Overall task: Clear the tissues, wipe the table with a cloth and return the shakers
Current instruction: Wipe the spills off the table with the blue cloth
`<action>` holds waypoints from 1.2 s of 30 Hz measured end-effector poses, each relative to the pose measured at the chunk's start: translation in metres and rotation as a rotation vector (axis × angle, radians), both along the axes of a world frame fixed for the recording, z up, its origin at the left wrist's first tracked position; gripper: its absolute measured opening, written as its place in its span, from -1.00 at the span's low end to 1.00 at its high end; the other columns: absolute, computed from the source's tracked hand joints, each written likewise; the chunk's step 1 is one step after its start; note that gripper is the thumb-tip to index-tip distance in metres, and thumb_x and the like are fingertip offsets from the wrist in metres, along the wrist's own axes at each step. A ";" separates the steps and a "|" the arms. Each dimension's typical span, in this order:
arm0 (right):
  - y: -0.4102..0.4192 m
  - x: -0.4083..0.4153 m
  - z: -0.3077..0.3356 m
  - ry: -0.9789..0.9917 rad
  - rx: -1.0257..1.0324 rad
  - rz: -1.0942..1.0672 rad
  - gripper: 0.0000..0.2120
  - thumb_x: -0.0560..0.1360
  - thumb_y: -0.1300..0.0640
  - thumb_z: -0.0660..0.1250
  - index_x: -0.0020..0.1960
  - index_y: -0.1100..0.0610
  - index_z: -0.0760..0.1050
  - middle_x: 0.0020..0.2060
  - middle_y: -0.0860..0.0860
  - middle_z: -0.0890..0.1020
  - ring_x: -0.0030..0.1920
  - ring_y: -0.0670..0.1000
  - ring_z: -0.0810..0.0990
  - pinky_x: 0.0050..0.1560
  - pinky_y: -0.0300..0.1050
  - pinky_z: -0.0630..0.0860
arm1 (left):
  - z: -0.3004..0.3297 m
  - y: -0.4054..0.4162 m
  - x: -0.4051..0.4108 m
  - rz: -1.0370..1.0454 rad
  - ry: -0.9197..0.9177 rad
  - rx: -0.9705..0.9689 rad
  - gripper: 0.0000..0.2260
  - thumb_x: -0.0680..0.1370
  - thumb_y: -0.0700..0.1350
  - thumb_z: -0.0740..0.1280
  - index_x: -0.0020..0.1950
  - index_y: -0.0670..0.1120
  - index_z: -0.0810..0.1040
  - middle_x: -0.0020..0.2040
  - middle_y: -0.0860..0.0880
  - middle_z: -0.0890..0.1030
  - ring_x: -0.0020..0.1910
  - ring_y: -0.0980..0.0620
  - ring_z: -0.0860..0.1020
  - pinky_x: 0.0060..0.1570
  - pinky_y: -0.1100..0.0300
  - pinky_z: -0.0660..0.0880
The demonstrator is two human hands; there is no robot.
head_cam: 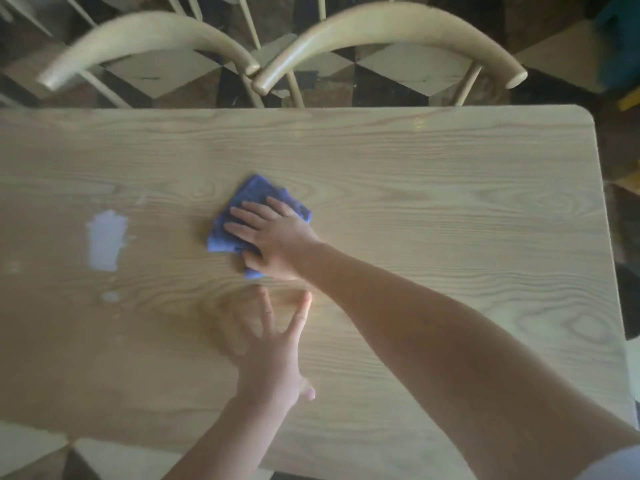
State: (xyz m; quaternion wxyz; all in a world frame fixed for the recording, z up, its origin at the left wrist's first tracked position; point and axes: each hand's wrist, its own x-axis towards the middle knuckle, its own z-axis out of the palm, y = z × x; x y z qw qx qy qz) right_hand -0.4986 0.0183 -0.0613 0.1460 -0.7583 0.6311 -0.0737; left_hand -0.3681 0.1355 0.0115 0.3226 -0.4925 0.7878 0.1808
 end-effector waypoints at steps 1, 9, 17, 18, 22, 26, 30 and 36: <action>0.005 -0.023 0.001 -0.022 -0.014 -0.090 -0.38 0.44 -0.22 0.08 0.46 -0.06 0.37 0.47 -0.04 0.38 0.49 0.05 0.30 0.50 0.13 0.10 | -0.003 0.002 0.006 0.007 0.034 -0.017 0.26 0.19 0.18 0.61 0.41 0.43 -0.41 0.51 -0.08 -0.50 0.51 -0.43 -0.17 0.28 -0.33 0.36; 0.115 -0.160 0.019 -0.003 0.079 -0.968 -0.38 0.53 -0.20 0.02 0.55 -0.03 0.14 0.57 -0.03 0.14 0.56 0.06 0.06 0.54 0.17 -0.03 | -0.010 0.067 0.100 0.039 0.154 -0.142 -0.41 0.52 0.32 0.09 0.54 0.26 0.11 0.61 -0.12 0.05 0.45 -0.47 0.16 0.19 -0.38 0.41; 0.192 -0.043 0.023 -0.072 0.026 -1.378 -0.35 0.50 -0.16 0.03 0.54 0.05 0.14 0.57 0.06 0.14 0.56 0.11 0.05 0.52 0.27 -0.06 | 0.000 0.064 0.243 0.078 0.157 -0.151 -0.46 0.59 0.14 0.10 0.52 0.34 -0.06 0.61 0.10 -0.13 0.59 -0.06 -0.02 0.33 -0.15 0.37; 0.192 -0.022 0.024 -0.095 0.029 -1.418 -0.33 0.49 -0.16 0.02 0.54 0.06 0.14 0.57 0.07 0.13 0.56 0.12 0.04 0.51 0.28 -0.07 | 0.002 0.052 0.259 0.079 0.149 -0.156 -0.47 0.59 0.13 0.09 0.53 0.31 -0.02 0.62 0.09 -0.07 0.58 -0.06 0.02 0.31 -0.13 0.39; 0.172 0.079 0.031 -0.156 0.061 -1.445 -0.27 0.45 -0.17 -0.03 0.56 0.09 0.13 0.58 0.08 0.11 0.57 0.11 0.01 0.52 0.28 -0.11 | 0.003 0.004 0.319 0.118 0.141 -0.121 -0.49 0.60 0.10 0.10 0.53 0.27 0.04 0.61 0.11 -0.02 0.56 -0.10 0.06 0.26 -0.09 0.46; 0.147 0.199 0.028 -0.117 0.137 -1.189 -0.33 0.50 -0.17 -0.04 0.57 0.03 0.09 0.59 0.02 0.07 0.58 0.08 -0.01 0.52 0.23 -0.11 | -0.001 -0.036 0.375 0.180 0.143 -0.105 -0.45 0.59 0.13 0.13 0.55 0.24 0.00 0.60 0.13 0.00 0.57 -0.18 0.03 0.33 -0.10 0.41; 0.133 0.304 0.022 -0.060 0.224 -0.846 -0.37 0.54 -0.13 -0.04 0.58 0.01 0.07 0.59 0.03 0.07 0.58 0.10 0.02 0.51 0.24 -0.04 | 0.003 -0.059 0.401 0.045 0.109 -0.100 -0.44 0.59 0.22 0.13 0.55 0.24 0.01 0.61 0.11 -0.04 0.56 -0.21 0.04 0.37 -0.13 0.35; 0.107 0.352 0.017 0.040 0.219 -0.605 -0.43 0.57 -0.07 0.06 0.57 -0.05 0.14 0.57 0.02 0.17 0.57 0.07 0.10 0.49 0.24 0.10 | -0.003 -0.122 0.405 0.188 0.196 -0.134 -0.30 0.48 0.31 0.28 0.54 0.24 0.05 0.61 0.04 -0.02 0.55 -0.15 0.07 0.31 -0.17 0.39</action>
